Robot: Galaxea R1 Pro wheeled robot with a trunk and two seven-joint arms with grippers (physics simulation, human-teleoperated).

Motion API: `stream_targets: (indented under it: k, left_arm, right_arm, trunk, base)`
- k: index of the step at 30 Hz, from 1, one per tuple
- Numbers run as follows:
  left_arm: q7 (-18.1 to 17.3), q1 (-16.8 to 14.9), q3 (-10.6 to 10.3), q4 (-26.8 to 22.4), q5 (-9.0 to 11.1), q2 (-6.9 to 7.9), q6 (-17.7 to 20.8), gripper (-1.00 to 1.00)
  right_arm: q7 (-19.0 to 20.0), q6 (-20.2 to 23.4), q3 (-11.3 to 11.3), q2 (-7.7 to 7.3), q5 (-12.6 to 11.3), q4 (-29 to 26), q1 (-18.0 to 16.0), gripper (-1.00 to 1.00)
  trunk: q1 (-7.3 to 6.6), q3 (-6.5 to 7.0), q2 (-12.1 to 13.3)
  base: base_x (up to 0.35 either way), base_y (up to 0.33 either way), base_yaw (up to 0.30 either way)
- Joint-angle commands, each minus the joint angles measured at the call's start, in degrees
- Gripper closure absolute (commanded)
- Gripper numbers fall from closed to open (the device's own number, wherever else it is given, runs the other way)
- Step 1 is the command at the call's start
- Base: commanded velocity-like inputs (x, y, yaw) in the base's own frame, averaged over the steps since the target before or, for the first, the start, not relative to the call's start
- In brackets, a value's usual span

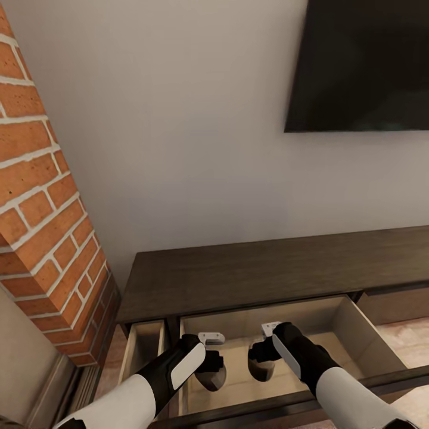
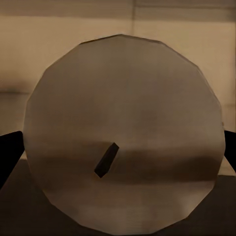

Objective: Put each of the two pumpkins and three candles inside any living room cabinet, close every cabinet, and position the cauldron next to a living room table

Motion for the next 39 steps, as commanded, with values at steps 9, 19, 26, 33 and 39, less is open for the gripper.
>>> stream_targets:
  k: [9,19,26,33,39]
  left_arm:
    - [0.5,-0.1,-0.2,0.0,0.4,0.0,0.0,1.0]
    - [1.1,-2.1,-0.2,0.5,0.5,0.0,1.4,1.0]
    - [2.7,-5.2,-0.2,1.0,0.8,0.0,6.8,1.0]
    - [2.4,-5.9,-0.3,0.5,0.7,0.0,10.9,1.0]
    - [1.4,-5.9,-4.2,-0.1,0.7,0.0,11.4,1.0]
  right_arm:
    - [0.0,0.1,0.3,0.08,-0.1,0.2,-0.1,1.0]
    - [0.0,0.0,0.3,0.07,-0.1,0.1,-0.1,1.0]
    - [0.0,-0.1,0.3,0.08,-0.1,0.0,-0.1,1.0]
    - [0.0,-0.1,0.3,0.07,-0.1,-0.4,-0.1,1.0]
    - [0.0,-0.1,0.3,0.07,-0.1,-0.5,-0.9,1.0]
  trunk:
    - [-0.01,-0.84,0.0]
    - [-0.01,-1.72,0.0]
    - [-0.01,-2.33,0.0]
    - [-0.01,-2.94,0.0]
    - [-0.01,-3.47,0.0]
  base:
    - [0.0,0.0,0.0]
    - [0.0,0.0,0.0]
    - [0.0,0.0,0.0]
    - [0.0,0.0,0.0]
    - [0.0,0.0,0.0]
